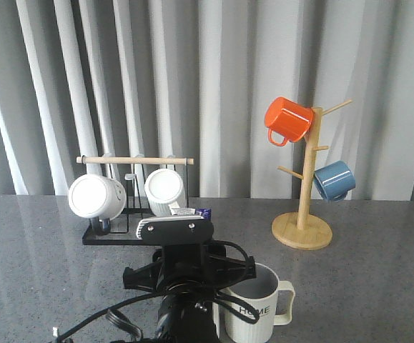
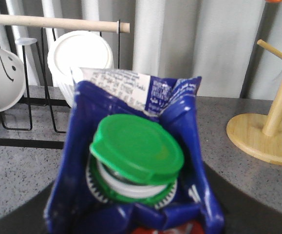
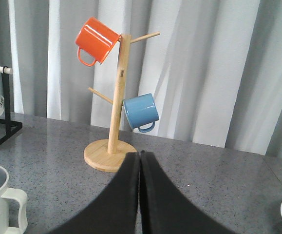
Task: Place milk next to cup
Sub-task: 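Lower the milk carton onto the table beside the HOME mug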
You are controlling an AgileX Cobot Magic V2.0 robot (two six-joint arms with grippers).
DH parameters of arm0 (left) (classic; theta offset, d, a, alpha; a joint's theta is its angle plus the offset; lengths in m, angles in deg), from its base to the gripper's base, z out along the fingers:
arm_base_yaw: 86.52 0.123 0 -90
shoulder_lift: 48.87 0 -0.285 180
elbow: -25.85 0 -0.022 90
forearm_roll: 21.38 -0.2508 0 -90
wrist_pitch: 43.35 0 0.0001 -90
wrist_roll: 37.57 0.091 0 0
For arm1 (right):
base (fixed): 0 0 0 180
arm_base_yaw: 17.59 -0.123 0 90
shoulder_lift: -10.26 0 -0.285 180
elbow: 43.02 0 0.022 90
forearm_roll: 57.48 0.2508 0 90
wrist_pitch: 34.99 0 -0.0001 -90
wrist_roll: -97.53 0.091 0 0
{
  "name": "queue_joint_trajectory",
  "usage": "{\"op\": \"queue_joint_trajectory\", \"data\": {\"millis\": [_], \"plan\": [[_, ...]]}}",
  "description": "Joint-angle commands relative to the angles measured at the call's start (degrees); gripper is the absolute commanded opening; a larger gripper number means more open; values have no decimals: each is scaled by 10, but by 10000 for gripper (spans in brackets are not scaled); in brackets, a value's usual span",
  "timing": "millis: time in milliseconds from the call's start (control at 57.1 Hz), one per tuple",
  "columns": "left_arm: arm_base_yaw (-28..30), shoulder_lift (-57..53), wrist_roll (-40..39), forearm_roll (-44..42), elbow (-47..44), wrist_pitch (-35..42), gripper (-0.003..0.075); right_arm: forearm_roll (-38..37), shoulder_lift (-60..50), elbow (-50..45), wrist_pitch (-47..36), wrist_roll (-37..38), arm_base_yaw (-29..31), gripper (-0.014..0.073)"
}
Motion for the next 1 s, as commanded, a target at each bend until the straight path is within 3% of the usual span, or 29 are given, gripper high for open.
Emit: {"op": "queue_joint_trajectory", "data": {"millis": [0,193,981], "plan": [[0,-29,-48,-41,-4,35,20,-3,-1,13,-40,-3,5,-6],[0,-29,-54,-93,-39,39,20,-3,-1,13,-40,-3,5,-6],[0,-29,-47,-82,-42,52,20,-3,-1,13,-40,-3,5,-6]]}}
